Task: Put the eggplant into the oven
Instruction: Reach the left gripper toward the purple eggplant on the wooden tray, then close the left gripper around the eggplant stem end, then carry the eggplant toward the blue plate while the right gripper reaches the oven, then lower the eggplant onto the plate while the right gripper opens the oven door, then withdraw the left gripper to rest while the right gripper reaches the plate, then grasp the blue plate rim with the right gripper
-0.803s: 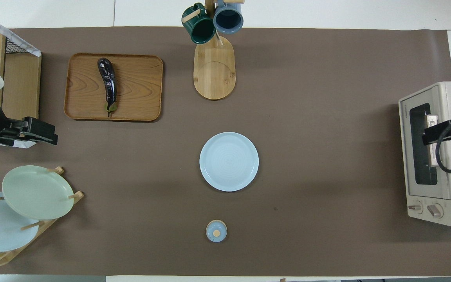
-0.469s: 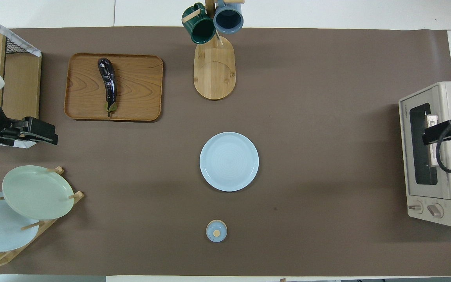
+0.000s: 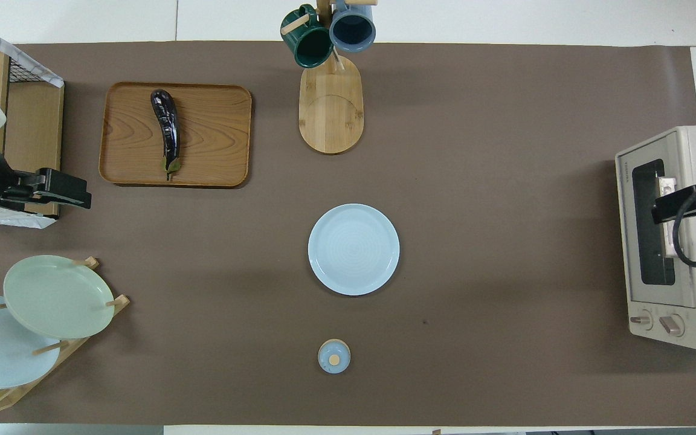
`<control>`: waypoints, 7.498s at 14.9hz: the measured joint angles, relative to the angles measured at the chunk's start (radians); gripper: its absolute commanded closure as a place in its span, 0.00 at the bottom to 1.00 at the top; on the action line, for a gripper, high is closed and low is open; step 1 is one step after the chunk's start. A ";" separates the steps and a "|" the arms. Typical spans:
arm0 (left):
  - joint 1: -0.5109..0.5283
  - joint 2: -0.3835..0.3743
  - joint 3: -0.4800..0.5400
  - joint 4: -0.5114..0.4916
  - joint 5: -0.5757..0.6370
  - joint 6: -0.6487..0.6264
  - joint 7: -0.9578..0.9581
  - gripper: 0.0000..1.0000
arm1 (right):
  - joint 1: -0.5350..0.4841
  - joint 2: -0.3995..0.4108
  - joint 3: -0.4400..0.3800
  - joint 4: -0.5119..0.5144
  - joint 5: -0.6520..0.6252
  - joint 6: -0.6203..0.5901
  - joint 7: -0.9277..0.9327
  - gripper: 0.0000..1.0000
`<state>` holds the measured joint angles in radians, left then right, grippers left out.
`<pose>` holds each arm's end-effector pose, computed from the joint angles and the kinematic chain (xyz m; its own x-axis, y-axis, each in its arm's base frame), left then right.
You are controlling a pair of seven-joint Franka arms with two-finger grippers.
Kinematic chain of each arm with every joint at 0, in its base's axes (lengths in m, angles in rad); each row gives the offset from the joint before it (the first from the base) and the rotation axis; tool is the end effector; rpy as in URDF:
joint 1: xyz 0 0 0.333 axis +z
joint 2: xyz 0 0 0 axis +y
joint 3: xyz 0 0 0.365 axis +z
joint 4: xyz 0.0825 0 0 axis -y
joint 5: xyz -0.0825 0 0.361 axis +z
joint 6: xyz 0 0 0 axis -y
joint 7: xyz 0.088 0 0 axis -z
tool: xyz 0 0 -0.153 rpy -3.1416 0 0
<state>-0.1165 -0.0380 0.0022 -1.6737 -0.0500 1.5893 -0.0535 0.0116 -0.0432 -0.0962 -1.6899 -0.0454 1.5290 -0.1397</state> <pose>0.5108 -0.0662 0.6031 0.9970 -0.0598 -0.0490 -0.0575 -0.9972 0.0474 0.4999 -0.0506 0.5939 0.9910 0.0543 -0.1222 0.0577 -0.9980 0.0243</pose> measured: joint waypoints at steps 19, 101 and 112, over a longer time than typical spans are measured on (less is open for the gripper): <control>-0.006 0.648 -0.006 0.265 -0.008 0.506 -0.003 0.00 | 0.000 0.000 0.000 0.000 0.000 0.000 0.000 0.00; -0.157 0.239 0.016 -0.031 -0.076 0.369 -0.195 0.00 | 0.558 0.295 0.028 -0.163 0.130 0.584 0.606 0.13; -0.047 0.047 0.020 -0.027 -0.006 0.114 -0.033 0.00 | 0.835 0.580 0.030 0.086 0.034 0.635 0.946 0.50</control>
<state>-0.1631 0.0090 0.0226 -1.7011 -0.0560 1.7033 -0.0867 0.8469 0.5363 -0.0666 -1.6035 -0.0118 2.1641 0.8058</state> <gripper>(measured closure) 0.000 0.419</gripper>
